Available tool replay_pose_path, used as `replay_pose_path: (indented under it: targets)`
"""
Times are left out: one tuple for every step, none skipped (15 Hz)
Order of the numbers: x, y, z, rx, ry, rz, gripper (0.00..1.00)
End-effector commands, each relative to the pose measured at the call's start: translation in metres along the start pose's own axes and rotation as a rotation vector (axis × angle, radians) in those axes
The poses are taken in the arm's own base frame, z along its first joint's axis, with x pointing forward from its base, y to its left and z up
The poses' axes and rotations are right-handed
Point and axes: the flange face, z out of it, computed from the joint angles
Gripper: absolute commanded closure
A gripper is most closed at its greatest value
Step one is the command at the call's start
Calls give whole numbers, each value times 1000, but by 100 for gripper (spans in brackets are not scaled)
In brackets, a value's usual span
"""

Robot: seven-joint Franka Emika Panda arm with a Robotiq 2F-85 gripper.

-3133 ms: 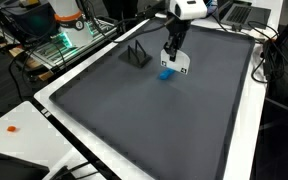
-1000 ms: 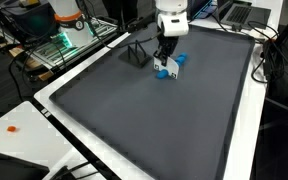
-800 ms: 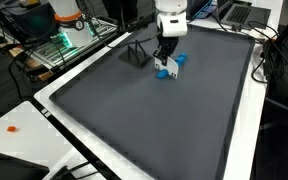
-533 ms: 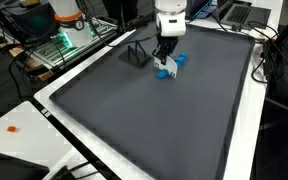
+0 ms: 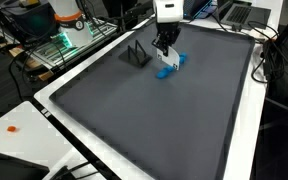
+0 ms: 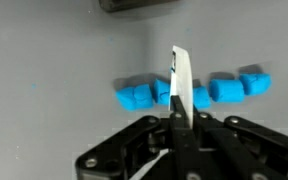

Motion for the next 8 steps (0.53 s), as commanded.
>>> replay_pose_path:
  targets:
    - [-25, -3, -32, 60, 22, 97, 99]
    - [-31, -5, -40, 64, 32, 136, 99]
    - [-36, -6, -45, 70, 40, 161, 99]
    - [-43, -7, -50, 71, 60, 205, 99]
    - [-48, -9, -55, 77, 78, 241, 99]
    - [-55, -13, -60, 91, 76, 261, 99]
    - [-61, -15, -62, 82, 80, 292, 99]
    - [-67, -18, -65, 82, 78, 337, 99]
